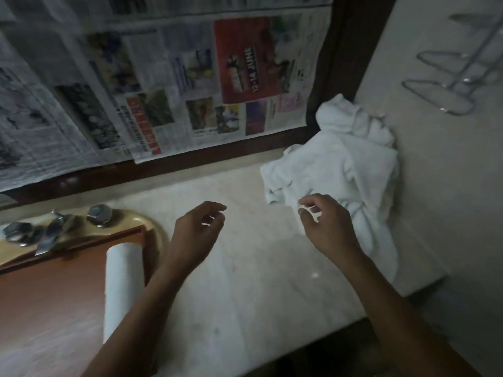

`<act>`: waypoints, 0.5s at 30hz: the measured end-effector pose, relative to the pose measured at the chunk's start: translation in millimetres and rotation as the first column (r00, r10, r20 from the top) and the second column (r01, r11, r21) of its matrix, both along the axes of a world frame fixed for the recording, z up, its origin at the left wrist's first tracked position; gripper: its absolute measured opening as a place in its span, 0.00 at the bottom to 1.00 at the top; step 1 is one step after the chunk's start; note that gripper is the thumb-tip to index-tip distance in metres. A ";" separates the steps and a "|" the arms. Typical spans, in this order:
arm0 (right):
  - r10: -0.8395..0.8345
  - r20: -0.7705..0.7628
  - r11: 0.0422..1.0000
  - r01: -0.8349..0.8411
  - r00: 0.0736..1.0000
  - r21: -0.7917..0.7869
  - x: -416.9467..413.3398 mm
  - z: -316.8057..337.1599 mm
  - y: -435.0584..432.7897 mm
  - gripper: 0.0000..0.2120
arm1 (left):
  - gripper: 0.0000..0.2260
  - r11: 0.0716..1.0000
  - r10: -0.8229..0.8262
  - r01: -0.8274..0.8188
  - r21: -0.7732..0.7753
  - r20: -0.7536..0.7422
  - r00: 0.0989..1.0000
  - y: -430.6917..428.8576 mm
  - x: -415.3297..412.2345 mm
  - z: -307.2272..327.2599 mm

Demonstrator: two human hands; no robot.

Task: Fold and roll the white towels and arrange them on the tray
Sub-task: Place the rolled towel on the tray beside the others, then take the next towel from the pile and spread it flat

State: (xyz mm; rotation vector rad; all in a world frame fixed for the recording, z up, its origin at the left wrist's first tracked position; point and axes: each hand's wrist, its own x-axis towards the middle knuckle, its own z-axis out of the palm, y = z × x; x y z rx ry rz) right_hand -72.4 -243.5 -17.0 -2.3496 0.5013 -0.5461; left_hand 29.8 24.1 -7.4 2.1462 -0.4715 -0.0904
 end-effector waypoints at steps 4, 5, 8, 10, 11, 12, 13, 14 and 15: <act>-0.093 -0.036 0.993 0.090 0.995 -0.073 12.1 1.4 -90.1 0.15 | 0.08 0.999 -0.037 0.037 -0.013 0.024 0.999 -76.1 2.7 7.4; -0.138 -0.050 0.986 0.133 0.989 -0.099 16.0 -2.4 -116.4 0.18 | 0.08 0.999 -0.046 0.046 -0.019 0.025 0.999 -97.7 3.2 7.6; -0.262 -0.143 0.950 0.228 0.955 -0.213 37.0 -25.1 -169.6 0.31 | 0.07 0.997 -0.075 0.076 -0.031 0.031 0.997 -133.7 3.4 9.1; -0.329 -0.234 0.931 0.272 0.915 -0.244 47.8 -40.8 -201.8 0.40 | 0.08 0.996 -0.083 0.085 -0.036 0.039 0.996 -159.4 4.1 6.6; -0.305 -0.242 0.938 0.246 0.921 -0.246 51.7 -49.5 -215.8 0.41 | 0.08 0.995 -0.089 0.090 -0.039 0.038 0.995 -171.4 3.7 5.3; -0.265 -0.234 0.950 0.212 0.935 -0.229 54.2 -58.7 -229.6 0.39 | 0.07 0.994 -0.100 0.101 -0.034 0.039 0.994 -182.7 2.2 4.7; -0.241 -0.212 0.958 0.197 0.947 -0.209 54.4 -60.5 -241.1 0.33 | 0.07 0.993 -0.113 0.114 -0.028 0.042 0.993 -194.7 1.4 4.3; -0.236 -0.189 0.961 0.200 0.953 -0.192 54.3 -58.3 -248.8 0.28 | 0.07 0.992 -0.123 0.123 -0.014 0.038 0.992 -200.1 -0.4 3.1; -0.243 -0.190 0.962 0.212 0.951 -0.173 53.8 -48.5 -253.6 0.23 | 0.07 0.991 -0.132 0.132 -0.007 0.030 0.991 -203.4 -1.3 2.0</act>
